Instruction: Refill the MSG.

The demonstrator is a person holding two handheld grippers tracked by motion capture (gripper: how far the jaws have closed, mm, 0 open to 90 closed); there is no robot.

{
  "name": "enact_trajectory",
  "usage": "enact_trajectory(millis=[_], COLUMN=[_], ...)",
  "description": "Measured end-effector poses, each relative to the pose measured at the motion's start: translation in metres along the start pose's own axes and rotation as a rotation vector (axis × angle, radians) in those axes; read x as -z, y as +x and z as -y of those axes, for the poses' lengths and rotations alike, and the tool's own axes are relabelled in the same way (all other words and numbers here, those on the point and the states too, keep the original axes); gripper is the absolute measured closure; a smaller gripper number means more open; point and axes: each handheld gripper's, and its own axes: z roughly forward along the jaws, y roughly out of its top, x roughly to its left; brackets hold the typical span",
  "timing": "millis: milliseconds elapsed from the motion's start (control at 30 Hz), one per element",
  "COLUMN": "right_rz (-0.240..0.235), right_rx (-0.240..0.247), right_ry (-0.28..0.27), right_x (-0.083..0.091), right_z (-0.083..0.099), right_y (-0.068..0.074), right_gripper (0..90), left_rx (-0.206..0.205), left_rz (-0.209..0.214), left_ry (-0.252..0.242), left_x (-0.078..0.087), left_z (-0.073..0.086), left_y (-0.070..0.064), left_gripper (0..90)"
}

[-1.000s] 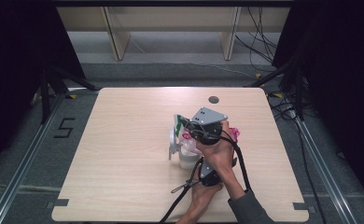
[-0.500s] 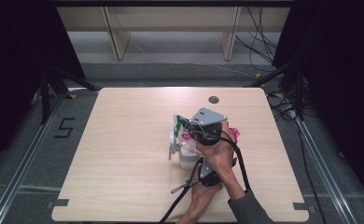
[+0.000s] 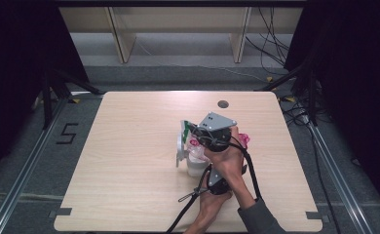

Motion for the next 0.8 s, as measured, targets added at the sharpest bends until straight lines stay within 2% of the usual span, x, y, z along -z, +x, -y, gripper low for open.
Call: enact_trajectory(millis=[33, 67, 100, 167, 233, 267, 300, 433, 533, 600, 733, 800], right_rz=[0.002, -0.001, 0.001, -0.001, 0.001, 0.005, 0.007, 0.002, 0.007, 0.004, 0.004, 0.005], right_rx=[-0.004, 0.000, -0.016, 0.003, -0.006, 0.010, 0.005, -0.003, 0.005, 0.017, 0.022, 0.013], right_ry=[0.006, 0.009, 0.005, -0.008, -0.007, 0.000, 0.006, -0.002, 0.005, 0.008, -0.002, 0.007], right_x=[-0.0010, -0.0011, 0.0003, 0.0032, 0.0042, 0.0028, 0.0014, 0.0029, 0.0007, 0.0001, 0.0012, -0.0001], right_z=[0.0009, 0.0008, 0.0004, -0.0027, -0.0037, -0.0033, -0.0022, -0.0026, -0.0014, -0.0014, -0.0029, -0.0015], right_y=[0.0004, 0.0006, 0.0015, 0.0007, 0.0029, 0.0028, 0.0035, 0.0033, 0.0029, 0.0024, 0.0041, 0.0030], right_gripper=[89.9, 89.9, 89.9, 89.9, 89.9, 89.9, 89.9, 90.0, 89.9, 89.9, 89.9, 89.9], left_rx=[-0.006, -0.004, 0.005, -0.011, 0.002, 0.004, 0.001, -0.011, 0.006, -0.012, -0.005, -0.010], left_rz=[-0.007, 0.007, 0.006, 0.004, 0.004, 0.005, 0.006, -0.001, 0.002, 0.003, -0.014, 0.004], left_ry=[0.006, 0.003, -0.006, 0.001, -0.015, -0.013, 0.001, -0.013, -0.020, -0.006, -0.008, -0.006], left_x=[0.0001, 0.0002, 0.0002, 0.0023, 0.0011, 0.0003, 0.0008, 0.0004, -0.0008, 0.0004, -0.0003, 0.0000], left_z=[0.0002, -0.0001, -0.0007, -0.0035, -0.0030, -0.0023, -0.0022, -0.0024, -0.0011, -0.0015, -0.0024, -0.0013], left_y=[0.0004, 0.0010, 0.0000, -0.0003, -0.0017, -0.0015, -0.0009, -0.0014, -0.0022, -0.0011, -0.0019, -0.0008], left_gripper=[76.4, 76.4, 76.4, 76.4, 76.4, 76.4, 76.4, 76.4, 76.3, 76.4, 76.3, 76.4])
